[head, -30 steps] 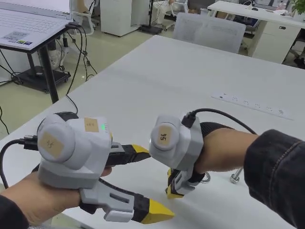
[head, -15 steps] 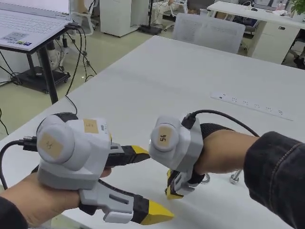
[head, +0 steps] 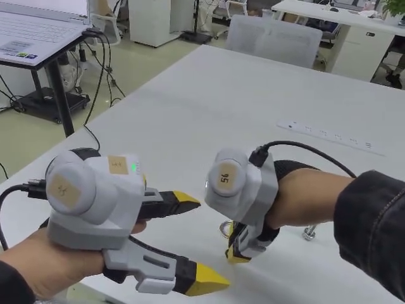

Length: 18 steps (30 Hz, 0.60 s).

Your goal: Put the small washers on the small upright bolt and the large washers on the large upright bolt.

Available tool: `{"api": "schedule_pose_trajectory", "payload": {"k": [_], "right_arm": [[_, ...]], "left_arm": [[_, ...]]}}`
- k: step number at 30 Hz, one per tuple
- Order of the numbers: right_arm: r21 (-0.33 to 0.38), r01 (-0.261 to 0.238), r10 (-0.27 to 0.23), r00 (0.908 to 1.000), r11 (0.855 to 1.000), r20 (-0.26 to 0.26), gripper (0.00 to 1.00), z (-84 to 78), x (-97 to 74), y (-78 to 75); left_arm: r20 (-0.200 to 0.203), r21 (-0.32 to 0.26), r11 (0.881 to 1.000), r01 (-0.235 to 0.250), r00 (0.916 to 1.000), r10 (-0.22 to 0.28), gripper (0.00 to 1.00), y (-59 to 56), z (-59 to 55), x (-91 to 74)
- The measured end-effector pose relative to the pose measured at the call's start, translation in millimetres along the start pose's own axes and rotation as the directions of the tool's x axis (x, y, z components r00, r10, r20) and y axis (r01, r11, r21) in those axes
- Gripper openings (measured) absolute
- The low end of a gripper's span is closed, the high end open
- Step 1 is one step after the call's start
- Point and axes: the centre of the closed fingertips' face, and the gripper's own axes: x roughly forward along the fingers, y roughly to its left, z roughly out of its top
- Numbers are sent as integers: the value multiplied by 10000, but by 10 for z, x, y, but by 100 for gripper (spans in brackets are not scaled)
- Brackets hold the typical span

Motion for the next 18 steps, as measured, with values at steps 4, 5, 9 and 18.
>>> {"api": "schedule_pose_trajectory", "payload": {"k": [4,5,9,18], "right_arm": [[62,132,-133,9999,9999,96,13,-38,-109,3],[80,152,-152,9998,9999,103,13,-50,-133,2],[259,317,-321,9994,9992,155,13,-115,-245,-14],[663,579,-599,9978,9961,286,13,-246,-434,-10]], "left_arm": [[-9,4,10000,24,10000,-24,72,-5,-3,3],[-12,12,10000,25,10000,-25,72,-5,-3,3],[-19,16,10000,36,10000,-36,72,-7,-5,3],[-38,24,10000,85,10000,-85,72,-32,-2,7]]}}
